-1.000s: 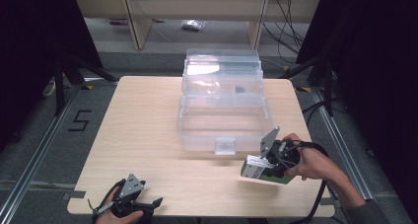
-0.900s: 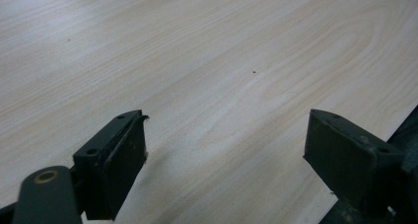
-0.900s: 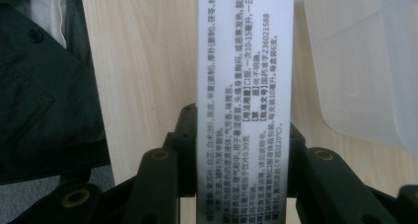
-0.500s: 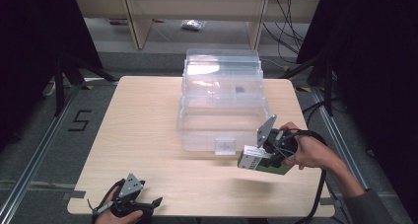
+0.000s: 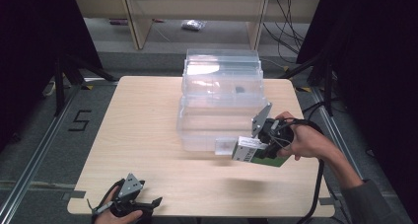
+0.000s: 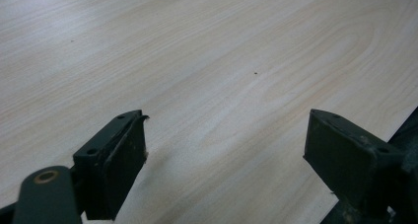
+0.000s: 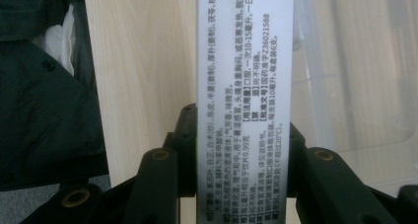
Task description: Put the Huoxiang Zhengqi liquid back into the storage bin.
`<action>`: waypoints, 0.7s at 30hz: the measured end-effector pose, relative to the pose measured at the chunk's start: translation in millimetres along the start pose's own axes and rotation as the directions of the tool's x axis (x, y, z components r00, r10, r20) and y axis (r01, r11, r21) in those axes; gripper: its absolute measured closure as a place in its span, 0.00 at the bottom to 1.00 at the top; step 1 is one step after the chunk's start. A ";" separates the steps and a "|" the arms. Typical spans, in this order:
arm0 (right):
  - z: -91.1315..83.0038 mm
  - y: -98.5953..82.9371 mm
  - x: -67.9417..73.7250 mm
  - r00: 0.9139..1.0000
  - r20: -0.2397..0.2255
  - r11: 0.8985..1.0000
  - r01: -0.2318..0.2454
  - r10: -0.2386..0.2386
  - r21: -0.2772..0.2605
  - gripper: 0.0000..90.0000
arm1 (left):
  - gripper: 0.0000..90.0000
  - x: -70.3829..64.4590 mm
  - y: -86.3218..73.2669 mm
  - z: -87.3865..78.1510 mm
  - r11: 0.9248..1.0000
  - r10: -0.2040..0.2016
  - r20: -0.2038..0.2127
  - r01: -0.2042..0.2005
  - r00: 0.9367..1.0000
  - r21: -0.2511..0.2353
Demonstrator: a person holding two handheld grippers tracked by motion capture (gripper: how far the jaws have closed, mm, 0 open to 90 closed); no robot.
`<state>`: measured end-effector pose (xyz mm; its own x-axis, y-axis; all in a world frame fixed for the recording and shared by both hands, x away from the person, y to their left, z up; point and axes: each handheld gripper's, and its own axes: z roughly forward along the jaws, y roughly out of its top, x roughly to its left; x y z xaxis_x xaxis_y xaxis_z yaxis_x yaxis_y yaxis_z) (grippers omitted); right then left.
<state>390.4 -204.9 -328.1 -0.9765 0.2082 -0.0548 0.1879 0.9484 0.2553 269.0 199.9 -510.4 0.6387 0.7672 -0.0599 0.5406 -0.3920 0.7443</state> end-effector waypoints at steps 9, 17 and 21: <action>-10.7 13.4 -8.8 0.999 -0.011 0.999 0.040 -0.040 -0.011 0.72 | 0.17 0.1 -0.6 0.4 1.000 0.008 0.002 -0.008 1.000 0.010; -18.8 25.4 -15.7 0.999 -0.025 0.999 0.045 -0.045 -0.009 0.72 | 0.17 -0.2 -0.6 0.3 1.000 0.008 0.002 -0.008 1.000 0.010; -20.1 30.4 -23.0 0.997 -0.028 0.998 0.069 -0.070 -0.010 0.72 | 0.17 -0.2 -0.5 0.2 1.000 0.008 0.010 -0.008 1.000 0.010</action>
<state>416.5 -185.7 -299.7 -0.9898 0.1349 -0.0452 0.1186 0.9581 0.2608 268.7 199.8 -511.0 0.6484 0.7589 -0.0607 0.5410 -0.4032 0.7381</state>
